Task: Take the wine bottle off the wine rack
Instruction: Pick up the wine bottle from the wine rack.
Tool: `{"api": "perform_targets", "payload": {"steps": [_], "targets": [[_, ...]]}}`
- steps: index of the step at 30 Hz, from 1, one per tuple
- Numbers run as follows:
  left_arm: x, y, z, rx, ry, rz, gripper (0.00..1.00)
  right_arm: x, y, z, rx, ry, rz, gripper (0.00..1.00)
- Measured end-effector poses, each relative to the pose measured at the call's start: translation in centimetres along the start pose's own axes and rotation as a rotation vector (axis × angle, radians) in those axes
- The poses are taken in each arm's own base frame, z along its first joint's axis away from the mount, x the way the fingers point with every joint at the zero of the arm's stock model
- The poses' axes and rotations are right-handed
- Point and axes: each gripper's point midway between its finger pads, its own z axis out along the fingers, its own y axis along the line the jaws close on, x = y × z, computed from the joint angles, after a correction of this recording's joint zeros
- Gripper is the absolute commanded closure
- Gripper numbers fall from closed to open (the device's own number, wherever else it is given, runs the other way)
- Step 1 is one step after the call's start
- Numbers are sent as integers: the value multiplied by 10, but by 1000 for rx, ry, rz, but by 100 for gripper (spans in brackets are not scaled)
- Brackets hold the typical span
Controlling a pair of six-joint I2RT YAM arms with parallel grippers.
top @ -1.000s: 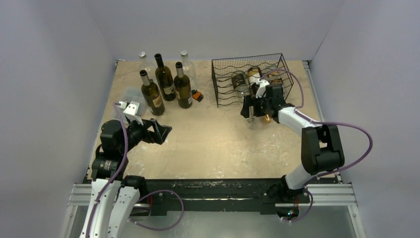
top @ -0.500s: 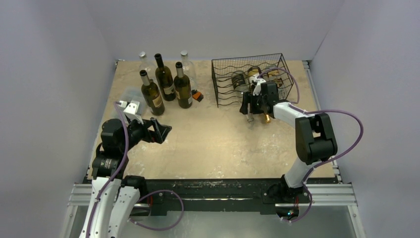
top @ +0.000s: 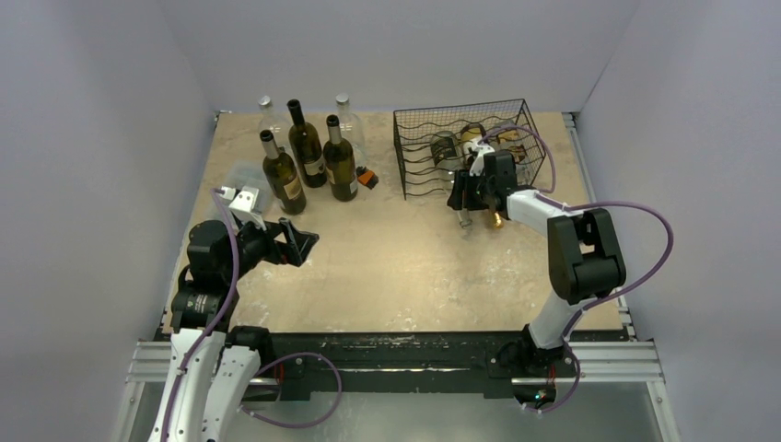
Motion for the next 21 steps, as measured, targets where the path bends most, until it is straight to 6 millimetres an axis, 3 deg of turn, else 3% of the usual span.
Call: {"api": "perform_targets", "payload": {"steps": [11, 15, 16, 21], "targets": [[0, 0, 0, 0, 0, 0, 0, 11, -3, 9, 4, 33, 16, 47], [0, 0, 0, 0, 0, 0, 0, 19, -5, 14, 5, 56, 23, 62], [0, 0, 0, 0, 0, 0, 0, 20, -4, 14, 3, 58, 27, 80], [0, 0, 0, 0, -1, 1, 0, 20, -4, 14, 0, 60, 27, 97]]}}
